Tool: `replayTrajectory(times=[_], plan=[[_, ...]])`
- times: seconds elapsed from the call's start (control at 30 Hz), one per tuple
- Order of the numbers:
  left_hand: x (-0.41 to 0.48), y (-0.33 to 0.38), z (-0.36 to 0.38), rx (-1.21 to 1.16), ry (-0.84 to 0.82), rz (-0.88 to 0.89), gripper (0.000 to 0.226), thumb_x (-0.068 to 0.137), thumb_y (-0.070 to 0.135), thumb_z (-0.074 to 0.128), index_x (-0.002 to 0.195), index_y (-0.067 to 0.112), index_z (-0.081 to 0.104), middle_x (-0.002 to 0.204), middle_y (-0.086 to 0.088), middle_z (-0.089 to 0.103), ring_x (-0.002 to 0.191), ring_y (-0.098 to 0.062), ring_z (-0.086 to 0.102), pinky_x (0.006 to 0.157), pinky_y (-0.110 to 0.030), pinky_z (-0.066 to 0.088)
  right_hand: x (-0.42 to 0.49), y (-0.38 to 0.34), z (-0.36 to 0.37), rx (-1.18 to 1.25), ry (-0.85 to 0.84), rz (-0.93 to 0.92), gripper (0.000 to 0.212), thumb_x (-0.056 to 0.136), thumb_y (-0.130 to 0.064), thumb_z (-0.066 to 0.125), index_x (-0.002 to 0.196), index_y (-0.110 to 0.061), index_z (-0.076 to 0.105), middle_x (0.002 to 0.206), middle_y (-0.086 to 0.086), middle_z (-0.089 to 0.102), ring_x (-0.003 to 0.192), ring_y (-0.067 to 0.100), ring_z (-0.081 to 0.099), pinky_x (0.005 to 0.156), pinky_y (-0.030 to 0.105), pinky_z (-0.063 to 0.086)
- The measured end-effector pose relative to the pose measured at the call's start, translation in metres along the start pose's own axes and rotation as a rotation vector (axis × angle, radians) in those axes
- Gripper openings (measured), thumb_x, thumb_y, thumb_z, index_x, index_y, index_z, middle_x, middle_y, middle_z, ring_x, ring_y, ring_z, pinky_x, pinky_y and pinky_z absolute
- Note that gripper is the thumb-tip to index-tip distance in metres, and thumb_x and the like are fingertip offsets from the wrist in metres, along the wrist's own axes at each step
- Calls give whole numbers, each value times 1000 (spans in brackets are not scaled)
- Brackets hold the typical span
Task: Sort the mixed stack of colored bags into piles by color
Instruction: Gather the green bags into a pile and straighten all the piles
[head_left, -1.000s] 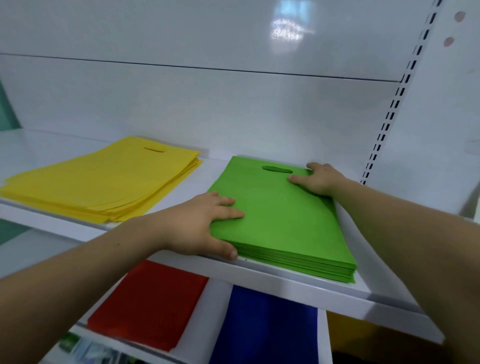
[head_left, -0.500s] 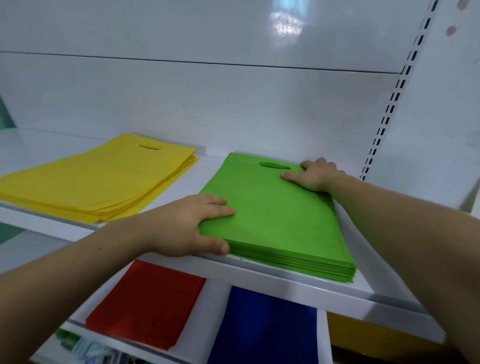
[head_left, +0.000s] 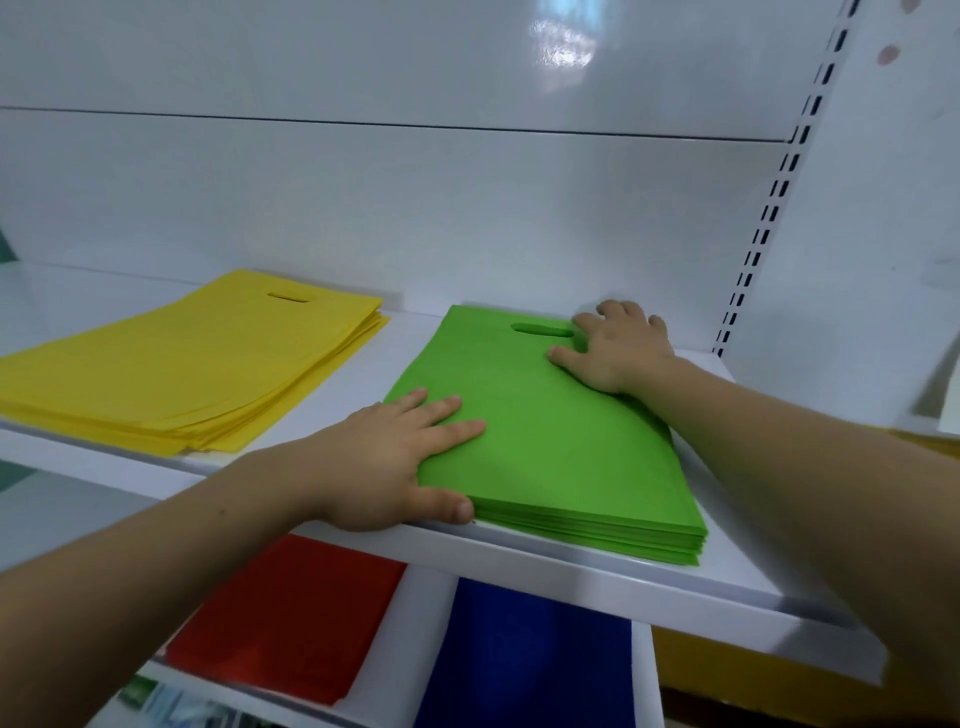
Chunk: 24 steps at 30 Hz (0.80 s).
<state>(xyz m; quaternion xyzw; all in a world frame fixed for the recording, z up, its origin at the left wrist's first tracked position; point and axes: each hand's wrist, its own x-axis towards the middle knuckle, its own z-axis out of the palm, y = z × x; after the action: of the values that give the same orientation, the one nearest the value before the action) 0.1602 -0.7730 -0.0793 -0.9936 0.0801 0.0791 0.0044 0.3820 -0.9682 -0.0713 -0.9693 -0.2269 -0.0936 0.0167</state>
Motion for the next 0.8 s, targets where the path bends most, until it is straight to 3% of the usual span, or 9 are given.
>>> replayTrajectory(times=[0.1, 0.23, 0.3, 0.37, 0.5, 0.6, 0.7, 0.8], plan=[[-1, 1, -1, 11, -4, -3, 124, 32, 101, -6, 145, 49, -9, 157, 12, -15, 146, -16, -11, 119, -41, 6, -11, -1, -2, 120, -71, -30, 77, 83, -78, 34, 144, -30, 37, 147, 8, 33, 134, 31, 34, 108, 45, 31], [-2, 1, -5, -24, -18, -4, 125, 33, 102, -5, 146, 47, -4, 158, 12, -11, 146, -15, -9, 119, -38, 5, -21, -1, -1, 106, -89, -58, 75, 85, -75, 33, 145, -30, 35, 149, 7, 33, 135, 29, 33, 108, 41, 30], [-2, 3, -9, -73, -18, 10, 111, 52, 98, 3, 148, 42, 3, 159, 8, -6, 145, -10, -7, 115, -24, -4, -27, -5, -7, 104, -48, -70, 75, 85, -76, 33, 143, -28, 39, 147, 7, 36, 135, 29, 33, 109, 42, 31], [2, 5, -14, -133, -16, 19, 75, 86, 74, 15, 149, 34, 13, 159, 5, 2, 141, -2, -2, 104, -10, -7, -38, -9, -15, 104, -64, -105, 79, 82, -78, 33, 143, -28, 38, 149, 7, 34, 137, 29, 30, 111, 44, 29], [15, -1, -32, -261, -25, -26, 70, 83, 66, 24, 140, 31, 43, 150, 5, 35, 140, -10, 25, 109, -15, 11, -70, -16, -21, 97, -247, -193, 89, 78, -82, 29, 148, -28, 30, 156, 5, 25, 142, 27, 25, 115, 46, 24], [40, -7, -44, -287, 53, -76, 41, 94, 48, 48, 129, 28, 56, 136, 6, 52, 127, -11, 44, 103, -19, 29, -83, -16, -12, 125, -269, -202, 87, 80, -81, 30, 151, -30, 22, 158, 2, 19, 145, 23, 18, 117, 46, 18], [78, -13, -44, -229, 221, -104, 48, 94, 43, 50, 138, 24, 47, 148, -4, 40, 136, -19, 35, 109, -24, 24, -87, -17, -9, 130, -250, -191, 85, 81, -80, 30, 150, -31, 23, 158, 2, 19, 145, 22, 17, 117, 47, 16], [107, -20, -34, -132, 168, -184, 67, 93, 53, 45, 150, 24, 23, 158, -11, 12, 146, -26, 10, 118, -33, 9, -92, -19, -17, 64, -154, -211, 80, 82, -79, 31, 146, -31, 33, 153, 3, 29, 142, 23, 24, 115, 46, 21]])
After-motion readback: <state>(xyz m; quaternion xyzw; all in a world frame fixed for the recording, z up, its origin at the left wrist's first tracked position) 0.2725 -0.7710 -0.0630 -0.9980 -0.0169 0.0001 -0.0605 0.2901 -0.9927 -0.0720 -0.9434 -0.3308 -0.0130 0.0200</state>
